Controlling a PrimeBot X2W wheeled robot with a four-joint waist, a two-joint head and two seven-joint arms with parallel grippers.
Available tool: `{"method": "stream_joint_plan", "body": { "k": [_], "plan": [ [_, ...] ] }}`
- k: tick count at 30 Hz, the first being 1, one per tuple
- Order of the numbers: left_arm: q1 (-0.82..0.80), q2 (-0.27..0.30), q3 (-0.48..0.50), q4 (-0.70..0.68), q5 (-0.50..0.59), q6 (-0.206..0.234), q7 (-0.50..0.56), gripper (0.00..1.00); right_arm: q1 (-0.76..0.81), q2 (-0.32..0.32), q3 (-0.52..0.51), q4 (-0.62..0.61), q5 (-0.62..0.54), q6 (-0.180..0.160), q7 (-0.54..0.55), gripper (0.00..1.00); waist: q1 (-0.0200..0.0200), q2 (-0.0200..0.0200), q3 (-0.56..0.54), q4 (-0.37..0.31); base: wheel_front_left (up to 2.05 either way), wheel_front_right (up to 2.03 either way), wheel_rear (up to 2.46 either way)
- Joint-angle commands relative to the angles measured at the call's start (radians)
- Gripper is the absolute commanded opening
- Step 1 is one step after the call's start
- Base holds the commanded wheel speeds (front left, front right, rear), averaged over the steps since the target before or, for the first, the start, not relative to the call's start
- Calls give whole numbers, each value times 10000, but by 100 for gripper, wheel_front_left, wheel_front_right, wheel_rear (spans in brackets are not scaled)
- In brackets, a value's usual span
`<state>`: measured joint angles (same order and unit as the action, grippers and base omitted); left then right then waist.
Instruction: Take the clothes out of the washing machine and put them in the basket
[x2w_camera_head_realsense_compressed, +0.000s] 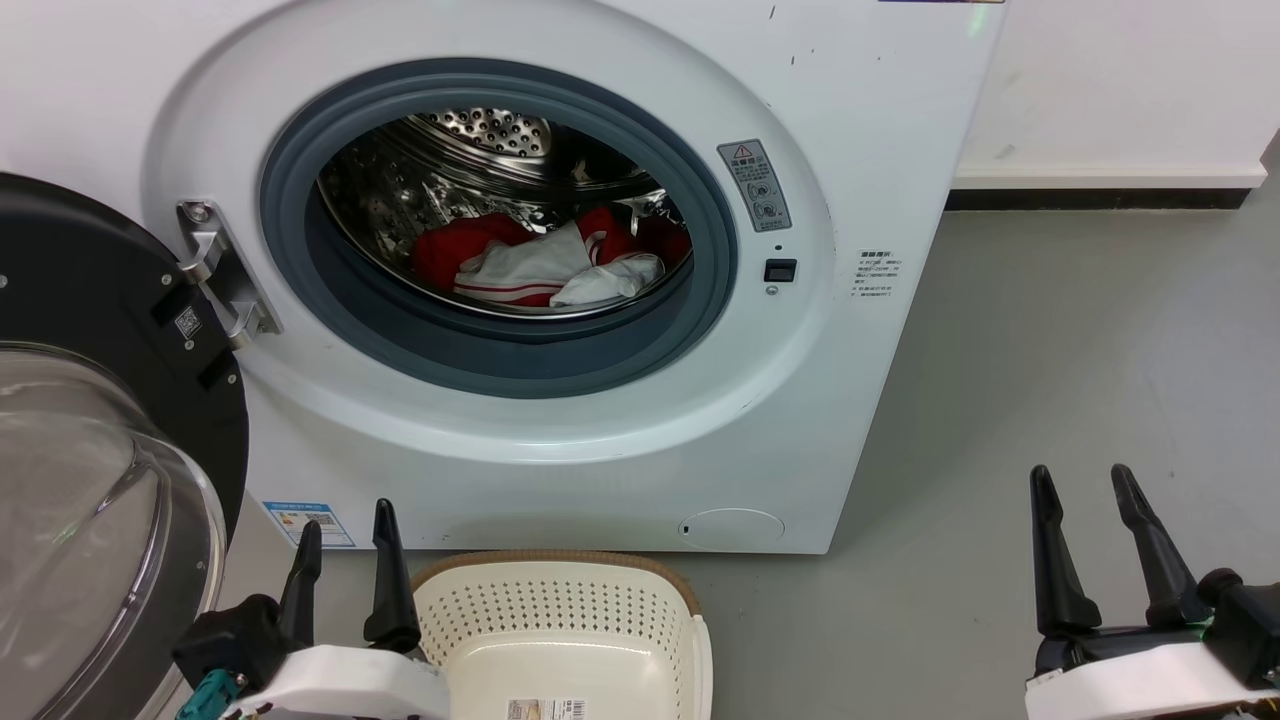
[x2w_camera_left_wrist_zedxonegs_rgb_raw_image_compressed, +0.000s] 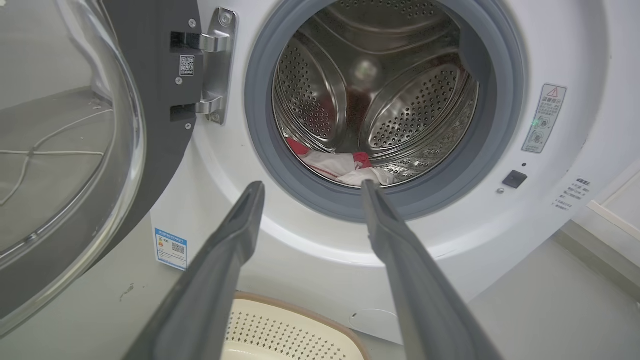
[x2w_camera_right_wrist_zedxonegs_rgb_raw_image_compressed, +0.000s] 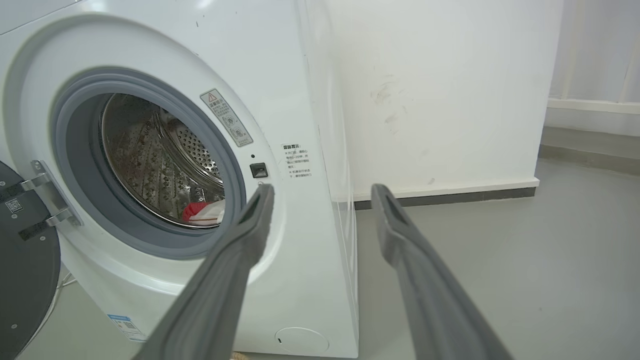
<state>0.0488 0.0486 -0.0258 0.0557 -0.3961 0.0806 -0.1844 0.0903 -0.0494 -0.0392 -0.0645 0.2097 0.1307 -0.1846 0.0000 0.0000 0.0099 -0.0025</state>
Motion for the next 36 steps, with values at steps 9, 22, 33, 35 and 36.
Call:
{"method": "stream_joint_plan", "body": {
  "k": [9, 22, 33, 35, 36],
  "plan": [
    [126, 21, -70, -154, 879, 163, -249, 100, 206, -18, 59, -295, -999, -1, -236, 100, 0, 0, -17, 5, 0, 0, 0],
    [321, 23, -130, -174, 1961, 265, -522, 100, 424, -15, 115, -528, -2211, -1, -529, 100, 0, 0, -37, 10, 0, 0, 0],
    [437, 22, -146, -90, 2676, 244, -732, 100, 609, -14, 158, -670, -3048, -1, -729, 100, 0, 0, -25, 10, 0, 0, 0],
    [463, 22, -146, -88, 2793, 252, -760, 100, 645, -14, 155, -659, -3130, -3, -752, 100, 0, 0, -26, 9, 0, 0, 0],
    [473, 23, -144, -91, 2859, 259, -781, 100, 635, -14, 144, -647, -3176, -1, -775, 100, 0, 0, -26, 9, 0, 0, 0]
  ]
}}
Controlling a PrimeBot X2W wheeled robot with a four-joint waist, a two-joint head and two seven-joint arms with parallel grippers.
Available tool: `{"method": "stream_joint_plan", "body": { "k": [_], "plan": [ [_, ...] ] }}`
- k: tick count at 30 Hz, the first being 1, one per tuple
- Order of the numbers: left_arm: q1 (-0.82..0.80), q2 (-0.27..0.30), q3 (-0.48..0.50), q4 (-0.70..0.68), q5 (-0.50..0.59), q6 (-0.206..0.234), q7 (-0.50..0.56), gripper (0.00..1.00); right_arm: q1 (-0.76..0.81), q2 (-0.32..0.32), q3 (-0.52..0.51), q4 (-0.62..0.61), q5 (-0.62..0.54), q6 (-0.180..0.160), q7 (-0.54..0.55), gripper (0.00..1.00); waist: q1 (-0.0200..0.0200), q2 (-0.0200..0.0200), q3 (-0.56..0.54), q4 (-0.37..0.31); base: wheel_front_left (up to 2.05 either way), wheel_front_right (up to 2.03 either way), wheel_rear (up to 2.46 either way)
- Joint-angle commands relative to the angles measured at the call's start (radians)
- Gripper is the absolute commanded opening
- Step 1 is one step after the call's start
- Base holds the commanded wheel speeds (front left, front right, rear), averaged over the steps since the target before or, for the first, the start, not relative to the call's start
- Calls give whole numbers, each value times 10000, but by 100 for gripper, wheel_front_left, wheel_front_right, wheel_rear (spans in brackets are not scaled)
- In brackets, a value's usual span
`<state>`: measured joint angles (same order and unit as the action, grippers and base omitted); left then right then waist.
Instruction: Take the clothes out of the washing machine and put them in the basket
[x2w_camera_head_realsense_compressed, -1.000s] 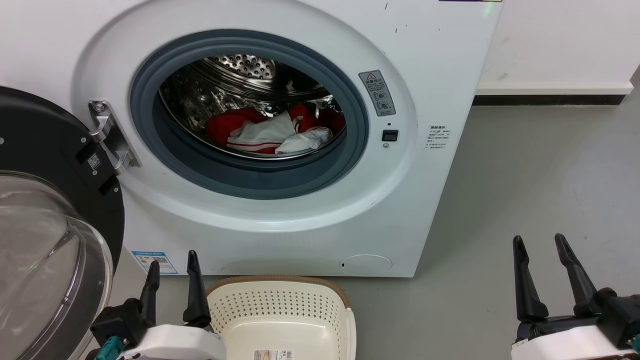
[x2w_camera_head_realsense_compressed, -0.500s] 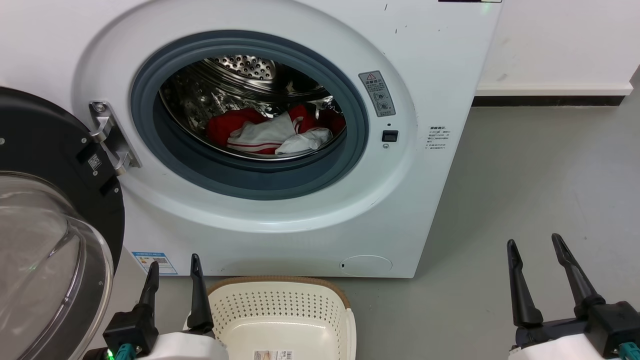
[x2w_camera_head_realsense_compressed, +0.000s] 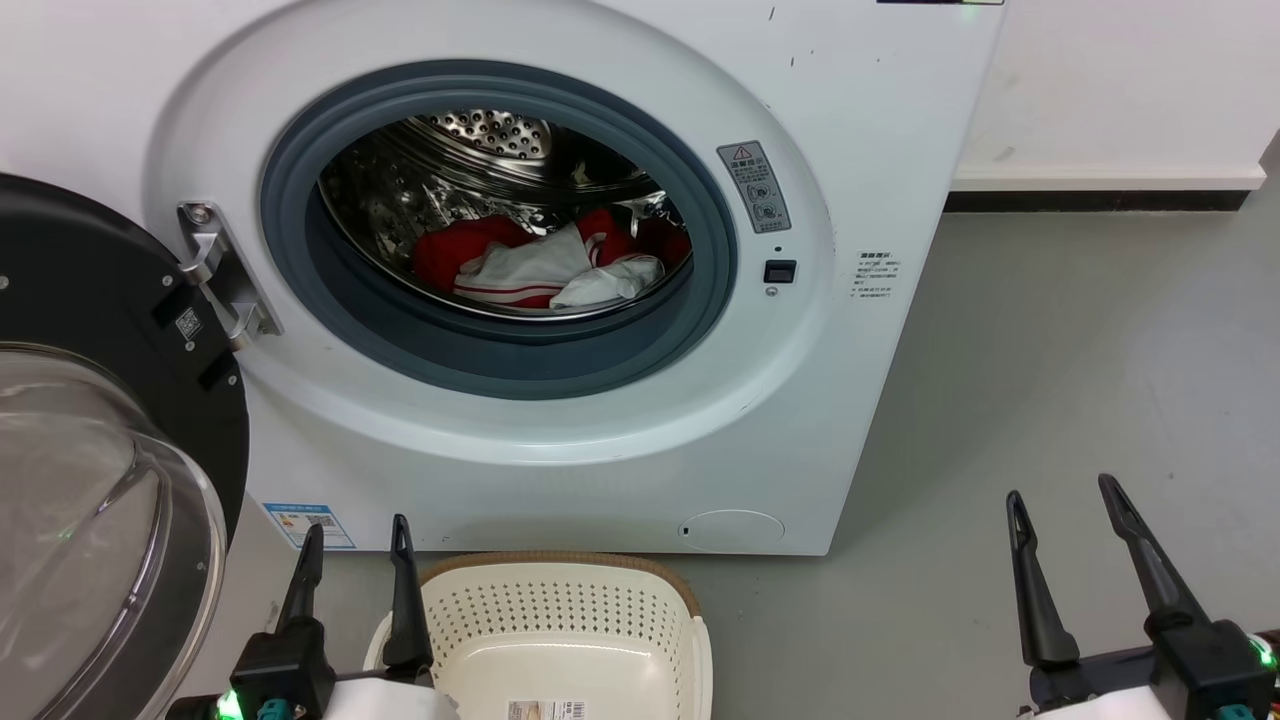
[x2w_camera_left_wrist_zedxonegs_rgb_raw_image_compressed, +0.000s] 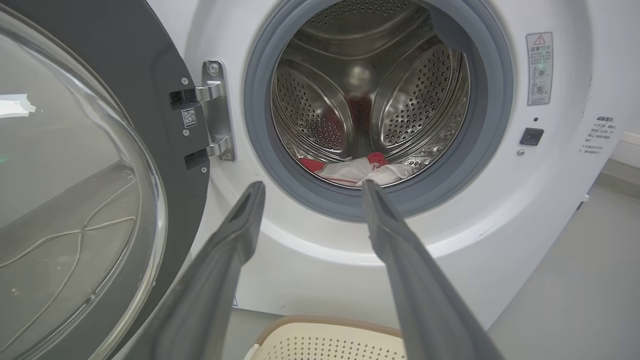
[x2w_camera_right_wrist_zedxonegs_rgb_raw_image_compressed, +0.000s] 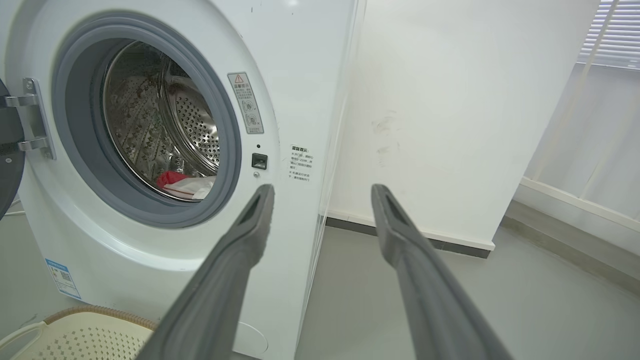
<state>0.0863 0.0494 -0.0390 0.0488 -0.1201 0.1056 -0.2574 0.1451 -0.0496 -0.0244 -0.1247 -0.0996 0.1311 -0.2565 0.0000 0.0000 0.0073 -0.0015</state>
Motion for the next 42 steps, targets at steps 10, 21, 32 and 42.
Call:
{"method": "stream_joint_plan", "body": {
  "k": [10, 21, 32, 42],
  "plan": [
    [128, 14, 21, -38, 214, 23, -83, 100, 197, -10, -116, 244, 70, -7, -92, 100, 0, 0, -6, 1, 0, 0, 0],
    [137, 14, 33, -4, 208, 22, -83, 100, 191, -9, -162, 560, 265, -7, -92, 100, 0, 0, 8, 20, 0, 0, 0],
    [119, 14, 8, 40, 180, 39, -83, 100, 145, -9, -166, 588, 272, -7, -92, 100, 0, 0, 58, -5, 0, 0, 0],
    [-1479, 121, 117, 1083, 716, -579, -83, 100, -225, -9, -59, 477, 278, -7, -92, 100, 0, 0, 577, -215, 0, 0, 0]
  ]
}}
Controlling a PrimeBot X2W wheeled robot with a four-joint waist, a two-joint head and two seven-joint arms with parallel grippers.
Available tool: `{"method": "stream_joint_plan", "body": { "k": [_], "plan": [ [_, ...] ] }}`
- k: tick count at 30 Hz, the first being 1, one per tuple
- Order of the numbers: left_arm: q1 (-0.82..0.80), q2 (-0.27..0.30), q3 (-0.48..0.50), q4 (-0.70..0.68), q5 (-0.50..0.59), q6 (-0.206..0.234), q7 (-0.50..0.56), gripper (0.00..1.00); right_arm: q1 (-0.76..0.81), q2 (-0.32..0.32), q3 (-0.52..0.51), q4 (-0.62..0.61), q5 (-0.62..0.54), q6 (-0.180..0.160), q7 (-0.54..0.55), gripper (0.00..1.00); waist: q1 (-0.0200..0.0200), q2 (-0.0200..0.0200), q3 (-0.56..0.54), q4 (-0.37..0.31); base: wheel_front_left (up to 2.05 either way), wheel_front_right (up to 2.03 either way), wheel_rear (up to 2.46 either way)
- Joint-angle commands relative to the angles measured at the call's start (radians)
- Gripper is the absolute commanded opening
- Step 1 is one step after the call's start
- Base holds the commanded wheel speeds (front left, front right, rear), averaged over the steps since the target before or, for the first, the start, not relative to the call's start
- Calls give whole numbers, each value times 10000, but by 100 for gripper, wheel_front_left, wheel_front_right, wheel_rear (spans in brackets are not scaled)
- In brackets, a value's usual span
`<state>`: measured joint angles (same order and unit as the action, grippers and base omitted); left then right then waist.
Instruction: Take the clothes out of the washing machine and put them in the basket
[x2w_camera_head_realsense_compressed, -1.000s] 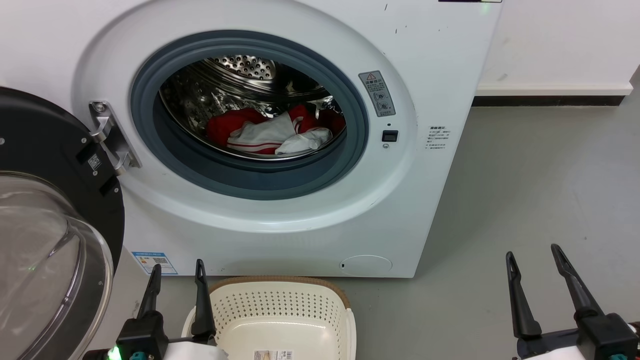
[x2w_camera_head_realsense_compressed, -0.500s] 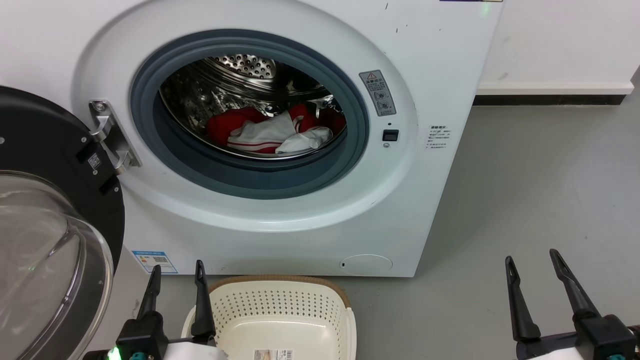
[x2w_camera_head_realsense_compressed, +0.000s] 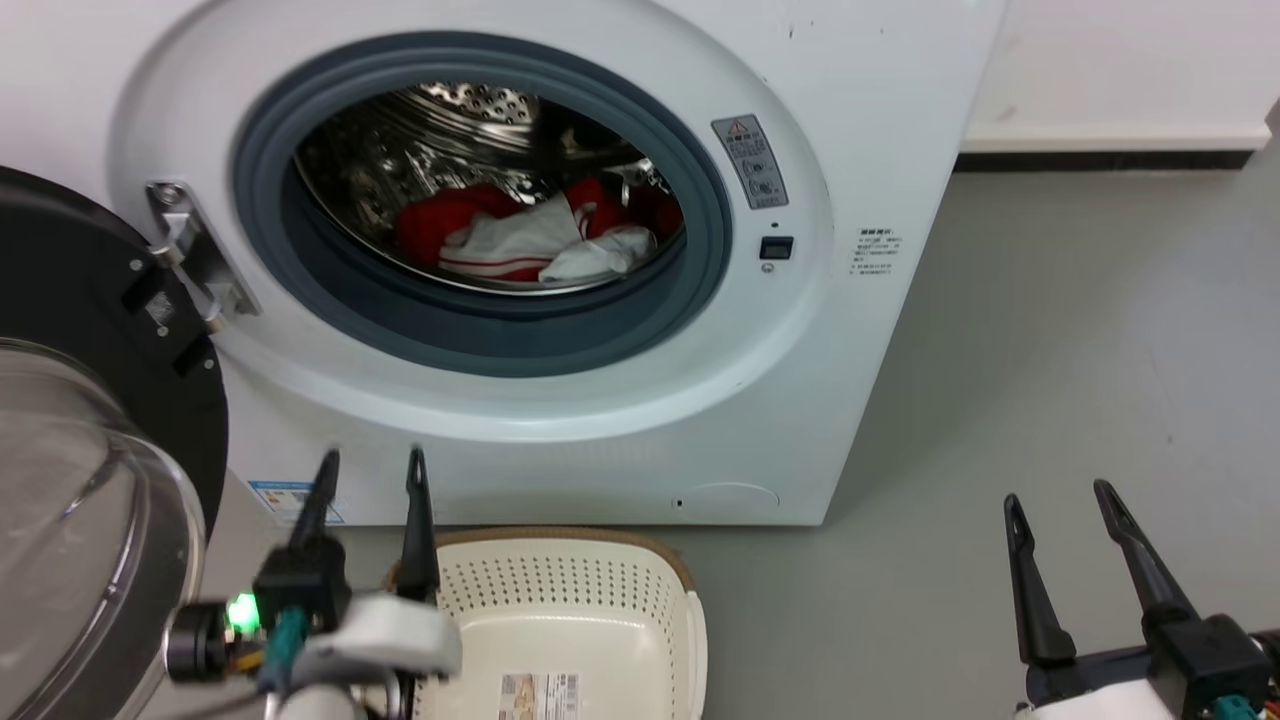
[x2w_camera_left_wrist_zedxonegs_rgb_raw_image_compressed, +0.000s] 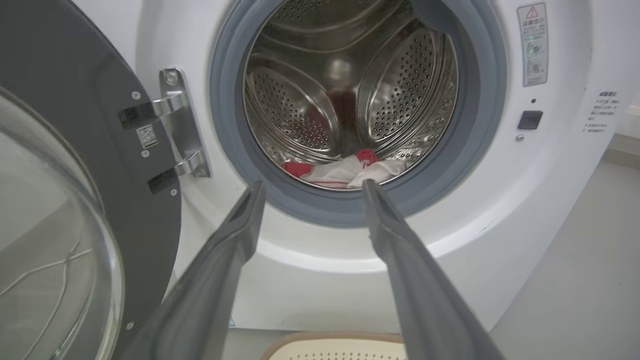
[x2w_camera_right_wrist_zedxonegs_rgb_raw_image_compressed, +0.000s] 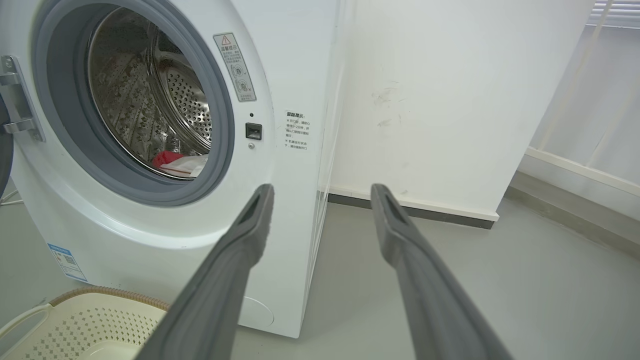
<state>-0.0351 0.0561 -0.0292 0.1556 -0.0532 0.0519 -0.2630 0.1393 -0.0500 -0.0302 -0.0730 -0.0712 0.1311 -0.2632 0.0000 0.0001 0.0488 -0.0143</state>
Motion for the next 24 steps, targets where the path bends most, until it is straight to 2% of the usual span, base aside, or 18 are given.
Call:
{"method": "stream_joint_plan", "body": {
  "k": [1, 11, 17, 24],
  "plan": [
    [-567, 126, 56, 180, 101, -106, -28, 100, -229, -5, 31, -78, 3, -7, -25, 100, 0, -1, 304, -146, 0, 0, 0],
    [-4441, 792, 16, 3061, 271, -872, -28, 100, -1202, -2, 107, -230, 98, -7, -23, 100, 0, -1, 2058, -850, 0, 0, 0],
    [-7084, 1326, -243, 5096, 540, -1130, 39, 100, -1922, 3, 116, -326, 343, -7, -23, 100, 0, -1, 3270, -1426, 0, 0, 0],
    [-9974, 1795, -779, 6829, 847, -1480, 1086, 100, -2722, 7, 118, -386, 804, -7, -25, 100, 0, -1, 4692, -1993, 0, 0, 0]
  ]
}}
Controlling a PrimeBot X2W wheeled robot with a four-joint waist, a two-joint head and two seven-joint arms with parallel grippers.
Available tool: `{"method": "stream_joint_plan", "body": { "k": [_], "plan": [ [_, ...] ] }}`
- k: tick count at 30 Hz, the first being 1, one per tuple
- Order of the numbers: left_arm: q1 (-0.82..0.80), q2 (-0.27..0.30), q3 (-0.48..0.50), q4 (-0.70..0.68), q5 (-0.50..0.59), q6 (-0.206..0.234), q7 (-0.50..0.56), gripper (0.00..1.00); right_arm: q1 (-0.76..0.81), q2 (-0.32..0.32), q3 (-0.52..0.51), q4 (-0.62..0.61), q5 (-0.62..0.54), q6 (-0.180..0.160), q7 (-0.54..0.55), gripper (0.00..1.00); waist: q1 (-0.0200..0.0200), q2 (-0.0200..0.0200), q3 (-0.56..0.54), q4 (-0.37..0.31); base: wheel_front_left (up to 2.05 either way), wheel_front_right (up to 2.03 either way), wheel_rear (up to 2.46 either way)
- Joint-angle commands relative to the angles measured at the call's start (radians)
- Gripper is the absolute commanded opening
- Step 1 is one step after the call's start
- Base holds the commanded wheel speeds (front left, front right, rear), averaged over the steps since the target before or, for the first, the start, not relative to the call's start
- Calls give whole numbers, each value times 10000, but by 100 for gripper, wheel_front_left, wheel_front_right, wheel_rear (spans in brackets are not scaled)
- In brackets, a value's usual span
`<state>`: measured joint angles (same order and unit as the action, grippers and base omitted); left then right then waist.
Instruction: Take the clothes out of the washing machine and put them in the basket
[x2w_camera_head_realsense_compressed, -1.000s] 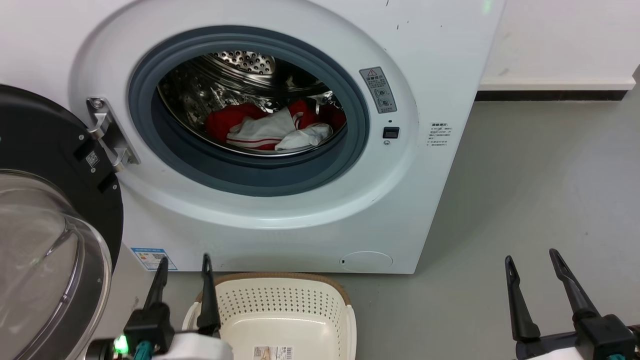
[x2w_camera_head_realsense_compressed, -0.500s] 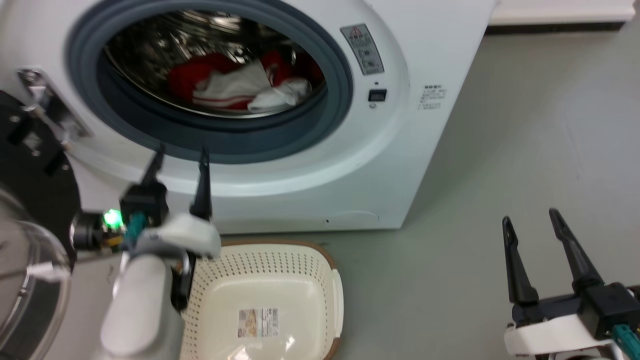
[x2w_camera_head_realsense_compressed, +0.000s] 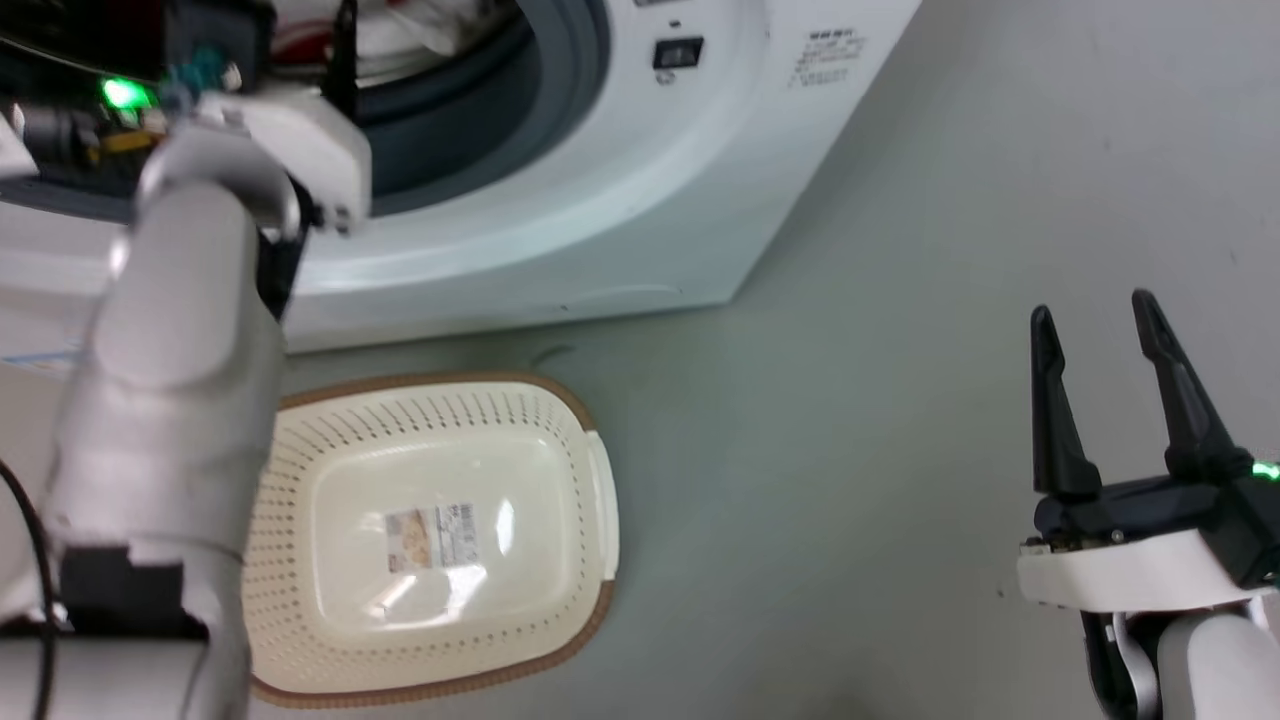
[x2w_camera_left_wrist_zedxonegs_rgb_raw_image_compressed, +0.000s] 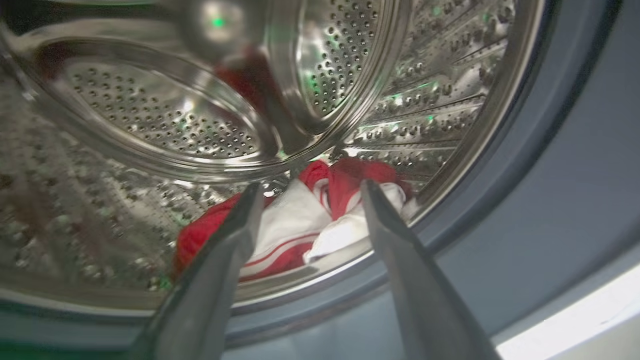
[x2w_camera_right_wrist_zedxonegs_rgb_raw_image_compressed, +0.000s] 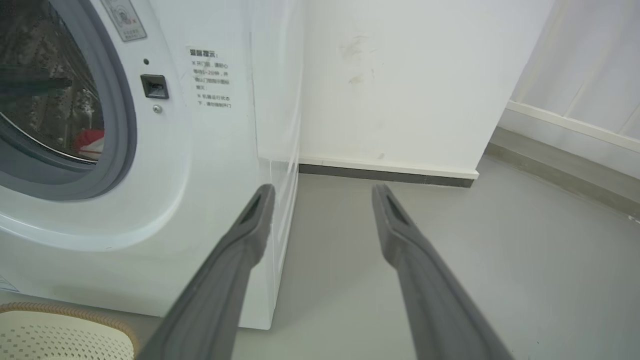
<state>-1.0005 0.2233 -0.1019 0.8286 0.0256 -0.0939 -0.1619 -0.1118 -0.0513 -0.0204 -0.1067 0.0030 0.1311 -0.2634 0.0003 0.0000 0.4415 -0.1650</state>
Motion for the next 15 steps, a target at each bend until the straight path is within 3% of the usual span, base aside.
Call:
{"method": "stream_joint_plan", "body": {
  "k": [1, 12, 15],
  "plan": [
    [-699, 191, -98, 293, 60, -86, 235, 100, -315, 21, 62, -63, 121, -7, -21, 100, -3, 0, 943, -560, 0, 0, 0],
    [-4461, 1047, -767, 2159, -91, -336, 2789, 100, -1280, 26, 436, -202, 838, -7, -21, 100, -3, 0, 2746, -1368, 0, 0, 0],
    [-5216, 996, -1105, 2558, -552, -349, 3560, 100, -1390, 21, 491, -233, 1005, -7, -23, 100, -3, 0, 3093, -1485, 0, 0, 0]
  ]
}}
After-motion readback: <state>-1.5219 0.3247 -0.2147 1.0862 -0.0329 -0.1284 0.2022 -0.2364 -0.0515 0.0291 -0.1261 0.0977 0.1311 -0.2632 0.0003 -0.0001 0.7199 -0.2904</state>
